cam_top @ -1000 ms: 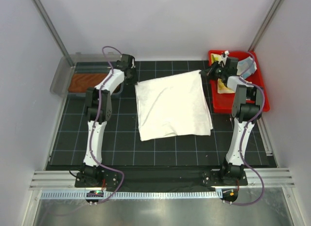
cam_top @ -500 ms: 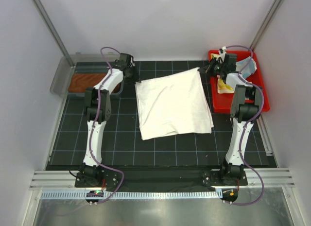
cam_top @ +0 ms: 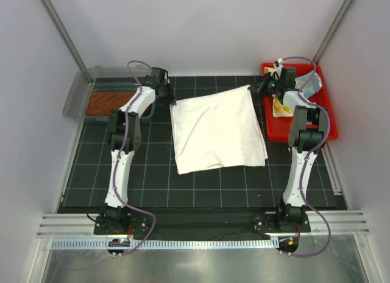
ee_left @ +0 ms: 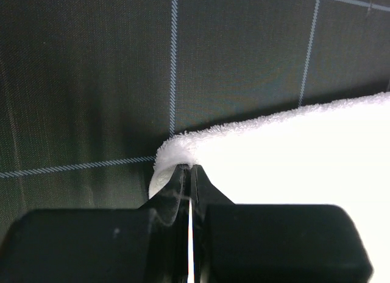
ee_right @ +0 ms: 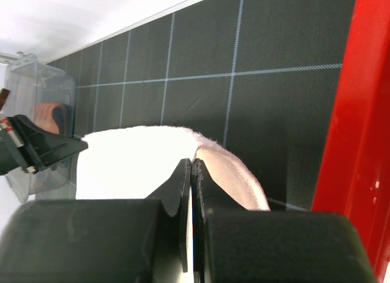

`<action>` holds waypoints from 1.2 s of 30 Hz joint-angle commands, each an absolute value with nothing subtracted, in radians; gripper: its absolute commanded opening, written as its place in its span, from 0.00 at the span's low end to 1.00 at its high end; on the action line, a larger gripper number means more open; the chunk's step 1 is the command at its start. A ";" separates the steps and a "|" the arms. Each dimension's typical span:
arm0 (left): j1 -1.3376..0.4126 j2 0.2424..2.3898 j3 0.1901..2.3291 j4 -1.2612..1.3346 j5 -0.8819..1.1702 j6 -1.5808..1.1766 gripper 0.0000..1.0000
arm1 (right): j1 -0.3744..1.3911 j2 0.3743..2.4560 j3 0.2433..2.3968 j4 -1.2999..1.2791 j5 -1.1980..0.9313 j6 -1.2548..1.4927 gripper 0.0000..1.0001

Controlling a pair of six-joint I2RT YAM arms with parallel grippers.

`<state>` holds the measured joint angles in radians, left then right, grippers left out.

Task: Fold and stack the towels
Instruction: Fold the towel

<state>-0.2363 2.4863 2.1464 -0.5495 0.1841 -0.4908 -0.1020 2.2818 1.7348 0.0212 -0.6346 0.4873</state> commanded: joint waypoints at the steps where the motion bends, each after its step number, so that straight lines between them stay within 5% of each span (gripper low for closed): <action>1: -0.230 2.401 2.148 -0.519 0.239 -0.486 0.00 | -0.098 2.175 1.698 0.069 -0.582 0.454 0.01; 15: -0.232 1.679 1.738 -0.385 0.299 -0.448 0.00 | -0.132 1.501 1.437 -0.067 -0.393 0.428 0.01; 36: -0.265 0.966 1.483 -0.560 0.344 -0.529 0.00 | -0.137 0.760 1.353 -0.437 -0.384 0.406 0.01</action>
